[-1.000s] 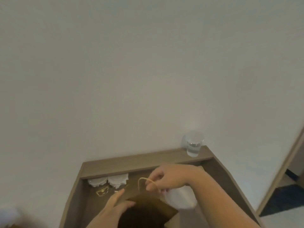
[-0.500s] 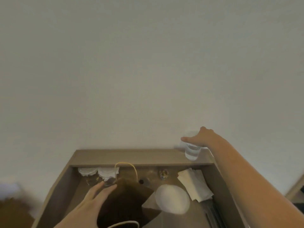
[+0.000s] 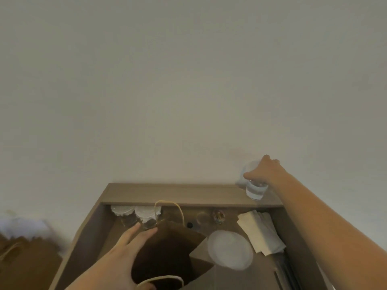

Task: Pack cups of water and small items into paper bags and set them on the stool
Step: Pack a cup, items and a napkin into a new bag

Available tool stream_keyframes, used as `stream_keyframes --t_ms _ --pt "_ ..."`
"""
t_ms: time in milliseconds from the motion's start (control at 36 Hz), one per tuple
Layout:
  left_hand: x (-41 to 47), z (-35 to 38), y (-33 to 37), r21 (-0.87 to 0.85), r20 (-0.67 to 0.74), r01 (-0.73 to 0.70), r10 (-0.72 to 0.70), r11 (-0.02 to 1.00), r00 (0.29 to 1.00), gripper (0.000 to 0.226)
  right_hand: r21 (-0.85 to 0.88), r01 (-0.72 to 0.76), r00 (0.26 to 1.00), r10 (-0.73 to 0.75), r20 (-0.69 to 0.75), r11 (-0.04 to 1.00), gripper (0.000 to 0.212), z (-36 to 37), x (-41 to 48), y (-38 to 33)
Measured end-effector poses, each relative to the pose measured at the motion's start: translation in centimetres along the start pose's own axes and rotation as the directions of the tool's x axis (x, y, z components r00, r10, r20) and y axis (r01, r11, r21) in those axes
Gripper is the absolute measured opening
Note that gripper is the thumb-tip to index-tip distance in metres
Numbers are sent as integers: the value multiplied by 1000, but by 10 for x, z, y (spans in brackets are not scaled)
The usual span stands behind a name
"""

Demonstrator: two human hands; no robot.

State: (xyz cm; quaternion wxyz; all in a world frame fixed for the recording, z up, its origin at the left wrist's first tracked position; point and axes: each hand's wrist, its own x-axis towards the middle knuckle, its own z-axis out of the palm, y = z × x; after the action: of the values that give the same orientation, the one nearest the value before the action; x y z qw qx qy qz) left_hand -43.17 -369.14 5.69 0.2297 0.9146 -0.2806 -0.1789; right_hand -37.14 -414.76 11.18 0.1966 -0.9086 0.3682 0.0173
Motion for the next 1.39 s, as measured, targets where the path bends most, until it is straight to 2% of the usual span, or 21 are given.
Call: stream_keyframes --t_ms 139,250,389,528,667,722,861,1028,1250,1389 --pt "-12 -16 19 -45 45 81 -79 996 996 105 -7 27 998 -27 -51 1000 98 -4 6 4" --pt "-15 -18 15 -71 54 58 -54 996 997 104 -26 52 998 -54 -41 998 101 8 -1 4" --pt "-10 -23 15 -61 58 14 -10 998 998 100 5 59 998 -59 -34 998 96 14 -3 6" --pt "-5 -27 17 -55 91 23 -18 998 996 109 -2 64 997 -64 -46 998 96 16 -4 4" --pt "-4 -28 14 -19 74 22 -21 1000 997 73 -3 59 998 -59 -35 998 93 14 -5 4" --pt "-3 -29 14 -16 59 20 -19 1000 998 69 -8 68 997 -69 -33 998 95 14 -5 6" --pt "-1 -31 16 -2 28 61 -61 998 998 78 -9 88 996 -88 -34 996 103 15 -6 12" --pt "2 -30 15 -23 -14 115 -115 993 993 89 34 90 996 -89 -24 995 100 15 -9 12" --pt "6 -44 2 -47 -62 205 -207 978 976 92 35 126 992 -126 8 991 79 10 -12 11" --pt "4 -56 -12 -86 -66 229 -235 970 970 89 50 156 988 -156 -10 986 89 11 -13 14"
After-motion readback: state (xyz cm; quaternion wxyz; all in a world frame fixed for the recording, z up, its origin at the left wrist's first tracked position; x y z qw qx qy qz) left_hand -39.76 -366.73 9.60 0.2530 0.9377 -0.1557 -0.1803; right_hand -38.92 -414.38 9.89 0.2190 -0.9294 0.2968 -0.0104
